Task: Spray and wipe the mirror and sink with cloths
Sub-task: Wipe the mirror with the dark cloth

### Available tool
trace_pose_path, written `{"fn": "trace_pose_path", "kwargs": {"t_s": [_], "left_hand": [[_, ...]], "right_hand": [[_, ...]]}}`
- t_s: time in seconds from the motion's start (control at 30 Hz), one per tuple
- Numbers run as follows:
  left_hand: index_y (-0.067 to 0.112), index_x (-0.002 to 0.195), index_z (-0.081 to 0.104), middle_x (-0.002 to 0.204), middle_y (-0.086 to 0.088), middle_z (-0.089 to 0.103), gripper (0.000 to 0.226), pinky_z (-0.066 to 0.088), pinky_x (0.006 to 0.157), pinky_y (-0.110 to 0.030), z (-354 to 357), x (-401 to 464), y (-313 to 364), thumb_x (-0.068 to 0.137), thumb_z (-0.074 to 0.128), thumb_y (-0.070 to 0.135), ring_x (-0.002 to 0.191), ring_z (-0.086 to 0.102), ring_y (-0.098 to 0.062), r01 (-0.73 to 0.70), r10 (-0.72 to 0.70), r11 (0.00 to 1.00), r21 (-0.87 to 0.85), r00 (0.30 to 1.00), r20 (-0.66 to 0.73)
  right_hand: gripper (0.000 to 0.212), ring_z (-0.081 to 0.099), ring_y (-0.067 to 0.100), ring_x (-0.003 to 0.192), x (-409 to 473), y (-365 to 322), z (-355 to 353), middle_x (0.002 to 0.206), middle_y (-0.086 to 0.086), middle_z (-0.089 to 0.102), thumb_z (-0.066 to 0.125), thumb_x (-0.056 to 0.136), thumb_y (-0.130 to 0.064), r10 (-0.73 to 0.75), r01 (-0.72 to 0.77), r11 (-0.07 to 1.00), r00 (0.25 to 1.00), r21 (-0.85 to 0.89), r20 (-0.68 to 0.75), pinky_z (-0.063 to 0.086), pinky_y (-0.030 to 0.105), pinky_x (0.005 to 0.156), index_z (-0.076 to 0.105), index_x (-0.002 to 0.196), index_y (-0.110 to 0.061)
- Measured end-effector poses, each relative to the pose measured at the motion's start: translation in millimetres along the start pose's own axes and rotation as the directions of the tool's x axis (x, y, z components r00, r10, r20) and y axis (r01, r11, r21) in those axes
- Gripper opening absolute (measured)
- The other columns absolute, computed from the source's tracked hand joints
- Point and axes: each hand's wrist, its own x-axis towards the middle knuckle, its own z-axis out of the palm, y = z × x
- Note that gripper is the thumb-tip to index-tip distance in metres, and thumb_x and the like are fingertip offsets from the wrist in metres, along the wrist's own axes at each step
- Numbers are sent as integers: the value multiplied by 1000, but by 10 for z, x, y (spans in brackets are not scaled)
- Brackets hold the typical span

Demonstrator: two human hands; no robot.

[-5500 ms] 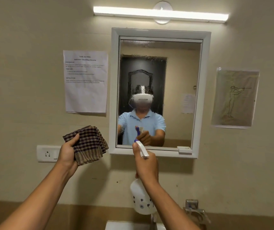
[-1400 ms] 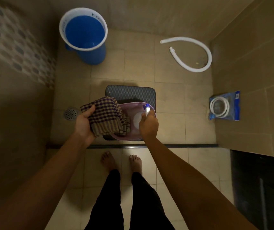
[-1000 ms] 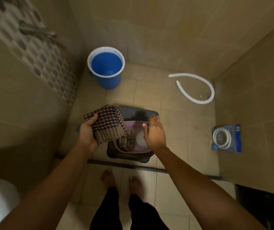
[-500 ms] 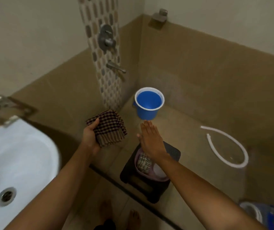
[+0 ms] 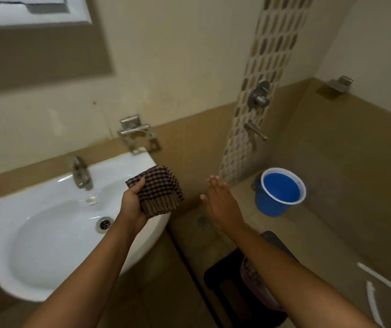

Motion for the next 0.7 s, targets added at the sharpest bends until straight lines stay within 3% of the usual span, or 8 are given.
{"fn": "trace_pose_path", "kwargs": {"t_s": [0.13, 0.37, 0.7], "left_hand": [[9, 125, 63, 119, -12, 72, 41, 57, 84, -48, -453, -349, 364, 102, 37, 31, 106, 70, -32, -82, 80, 995, -48, 995, -52], [7, 118, 64, 110, -12, 74, 37, 53, 83, -46, -1089, -1048, 965, 104, 37, 28, 94, 74, -27, -260, 243, 955, -145, 962, -126], [5, 107, 70, 104, -15, 75, 39, 56, 82, -46, -1308, -1757, 1827, 103, 38, 28, 90, 74, -29, -473, 450, 871, -131, 876, -171]], "right_hand": [[73, 24, 33, 146, 70, -626, -11, 154, 20, 34, 14, 96, -47, -130, 130, 991, 992, -44, -6, 9, 39, 119, 38, 145, 0], [58, 7, 22, 151, 72, -1624, -94, 162, 11, 16, 24, 105, -39, -341, 333, 938, 935, -92, -93, -1, 32, 121, 20, 153, -7], [57, 4, 19, 151, 150, -2633, -618, 163, 7, 15, 25, 106, -39, -525, 515, 850, 818, -108, -234, -3, 28, 120, 19, 154, -10]]}}
